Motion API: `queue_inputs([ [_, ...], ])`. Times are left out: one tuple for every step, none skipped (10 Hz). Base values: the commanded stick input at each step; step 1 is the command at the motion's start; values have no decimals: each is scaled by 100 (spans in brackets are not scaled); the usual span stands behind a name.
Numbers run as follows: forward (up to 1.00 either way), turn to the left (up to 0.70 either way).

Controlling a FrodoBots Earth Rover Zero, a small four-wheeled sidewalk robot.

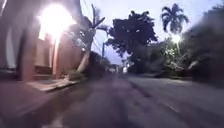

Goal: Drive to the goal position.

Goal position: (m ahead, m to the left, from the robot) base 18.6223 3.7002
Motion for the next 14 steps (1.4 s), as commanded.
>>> queue_inputs([
  [70, -27],
  [70, -16],
  [70, -5],
  [70, 0],
  [70, 0],
  [70, 0],
  [70, 0],
  [70, 0],
  [70, 0],
  [70, 0],
  [70, -1],
  [70, -4],
  [70, -7],
  [70, -12],
])
